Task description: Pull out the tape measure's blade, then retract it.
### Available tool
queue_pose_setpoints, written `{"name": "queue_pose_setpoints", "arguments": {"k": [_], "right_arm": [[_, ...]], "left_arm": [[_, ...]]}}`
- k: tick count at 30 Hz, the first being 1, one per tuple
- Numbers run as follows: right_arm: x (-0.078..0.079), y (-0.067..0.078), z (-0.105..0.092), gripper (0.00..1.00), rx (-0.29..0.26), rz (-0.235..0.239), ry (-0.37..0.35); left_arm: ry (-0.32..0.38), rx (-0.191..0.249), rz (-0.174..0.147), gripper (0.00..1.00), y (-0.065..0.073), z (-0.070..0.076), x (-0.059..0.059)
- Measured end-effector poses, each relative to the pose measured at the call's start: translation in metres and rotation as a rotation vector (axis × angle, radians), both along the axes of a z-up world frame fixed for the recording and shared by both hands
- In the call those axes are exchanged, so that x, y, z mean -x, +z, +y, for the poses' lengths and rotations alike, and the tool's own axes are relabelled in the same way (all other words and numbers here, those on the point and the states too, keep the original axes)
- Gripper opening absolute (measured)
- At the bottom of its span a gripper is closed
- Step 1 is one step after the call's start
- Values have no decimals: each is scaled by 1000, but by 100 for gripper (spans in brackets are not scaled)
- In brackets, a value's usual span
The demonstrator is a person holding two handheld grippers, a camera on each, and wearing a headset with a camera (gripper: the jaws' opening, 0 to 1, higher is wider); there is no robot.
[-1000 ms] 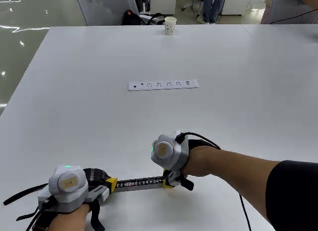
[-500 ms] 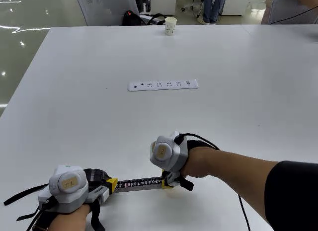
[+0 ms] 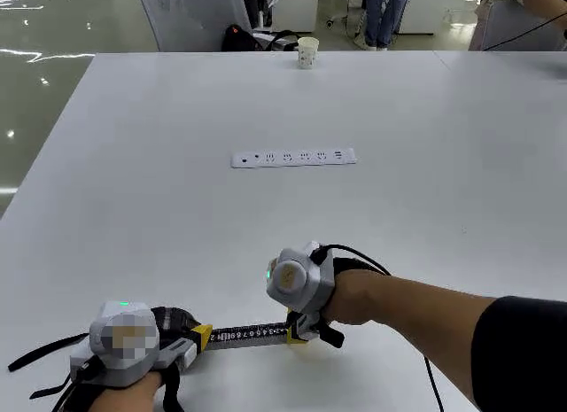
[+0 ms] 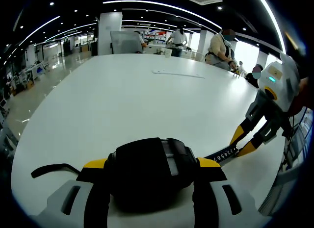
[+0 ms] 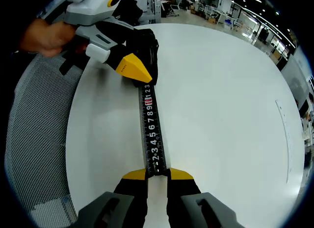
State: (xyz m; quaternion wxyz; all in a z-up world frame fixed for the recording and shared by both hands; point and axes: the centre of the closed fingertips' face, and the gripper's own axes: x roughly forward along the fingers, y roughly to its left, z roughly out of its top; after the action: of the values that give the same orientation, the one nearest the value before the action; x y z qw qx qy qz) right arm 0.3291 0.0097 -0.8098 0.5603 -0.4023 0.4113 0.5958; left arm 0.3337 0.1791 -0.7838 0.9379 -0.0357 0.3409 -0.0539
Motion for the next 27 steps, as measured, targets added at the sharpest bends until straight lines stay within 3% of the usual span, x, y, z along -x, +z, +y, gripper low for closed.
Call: {"name": "queue_pose_setpoints", "arguments": {"k": [27], "right_arm": [[1, 0, 11, 10, -13, 6, -17]], "left_arm": [[1, 6, 2, 64, 0, 0, 1]]}}
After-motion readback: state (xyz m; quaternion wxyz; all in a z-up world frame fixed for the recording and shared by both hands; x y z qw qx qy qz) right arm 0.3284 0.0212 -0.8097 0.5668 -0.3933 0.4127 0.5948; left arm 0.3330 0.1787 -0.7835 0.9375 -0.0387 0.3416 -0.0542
